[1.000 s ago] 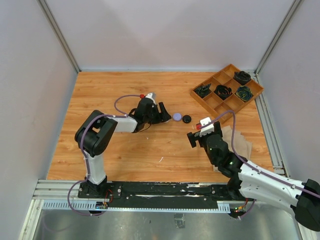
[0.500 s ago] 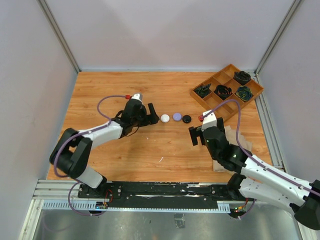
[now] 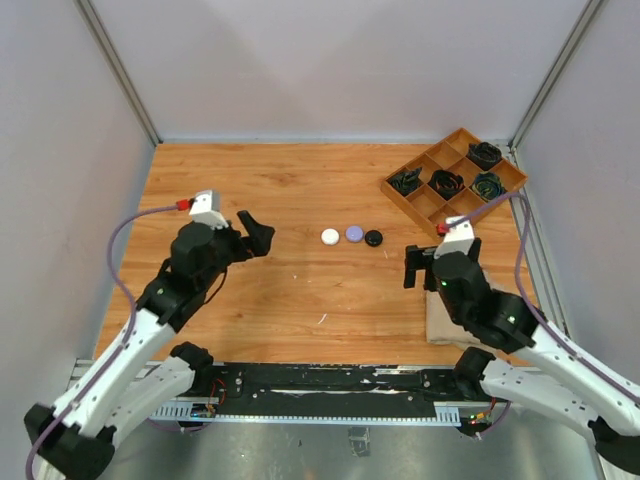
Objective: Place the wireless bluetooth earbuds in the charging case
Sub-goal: Reset both arms
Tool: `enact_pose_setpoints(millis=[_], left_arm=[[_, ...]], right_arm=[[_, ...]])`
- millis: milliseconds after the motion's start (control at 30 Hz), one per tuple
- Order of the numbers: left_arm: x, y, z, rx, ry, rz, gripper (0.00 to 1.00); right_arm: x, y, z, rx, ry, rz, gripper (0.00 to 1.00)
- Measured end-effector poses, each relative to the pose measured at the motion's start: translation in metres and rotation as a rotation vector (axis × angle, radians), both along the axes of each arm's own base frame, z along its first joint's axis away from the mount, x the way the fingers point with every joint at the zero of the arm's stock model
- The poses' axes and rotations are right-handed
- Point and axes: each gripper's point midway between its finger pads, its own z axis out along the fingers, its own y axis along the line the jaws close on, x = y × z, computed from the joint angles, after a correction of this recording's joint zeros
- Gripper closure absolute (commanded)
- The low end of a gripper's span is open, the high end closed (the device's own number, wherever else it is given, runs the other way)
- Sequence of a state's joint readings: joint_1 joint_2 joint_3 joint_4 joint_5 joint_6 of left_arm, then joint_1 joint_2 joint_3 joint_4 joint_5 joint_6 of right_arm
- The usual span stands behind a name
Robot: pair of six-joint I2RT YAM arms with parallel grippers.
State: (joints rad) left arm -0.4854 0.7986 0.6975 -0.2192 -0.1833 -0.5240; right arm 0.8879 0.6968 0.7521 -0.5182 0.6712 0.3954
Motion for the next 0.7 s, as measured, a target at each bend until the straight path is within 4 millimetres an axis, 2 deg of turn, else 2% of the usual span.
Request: enact_pose_setpoints(millis=[200,300,367,467,633,700], left_arm=[[-0.045,0.038,0.059,0.003,-0.223,0.031,0.01],[-0.059,0.051,0.078,0.021,-0.311,0.041,0.01],[-0.065,0.058,0.085,0.038,-0.354,0.050,0.01],[-0.068,0.064,0.087,0.053,-0.392,0.064,0.01],[-0.064,0.064,0.065,0.094,-0.374,0.060,0.01],[-0.063,0.063,0.062,0.103,-0.368,0.059,0.01]], right_arm=[[-0.017,-0.026,0.044,0.111,-0.163,0.018,0.01],[-0.021,-0.034,0.053,0.134,-0.219,0.024,0.02],[-0.023,-0.037,0.051,0.127,-0.236,0.030,0.01],[-0.022,-0.039,0.046,0.110,-0.246,0.033,0.01],[-0.020,-0.041,0.043,0.082,-0.253,0.017,0.01],[-0.018,-0.041,0.044,0.078,-0.255,0.013,0.01]])
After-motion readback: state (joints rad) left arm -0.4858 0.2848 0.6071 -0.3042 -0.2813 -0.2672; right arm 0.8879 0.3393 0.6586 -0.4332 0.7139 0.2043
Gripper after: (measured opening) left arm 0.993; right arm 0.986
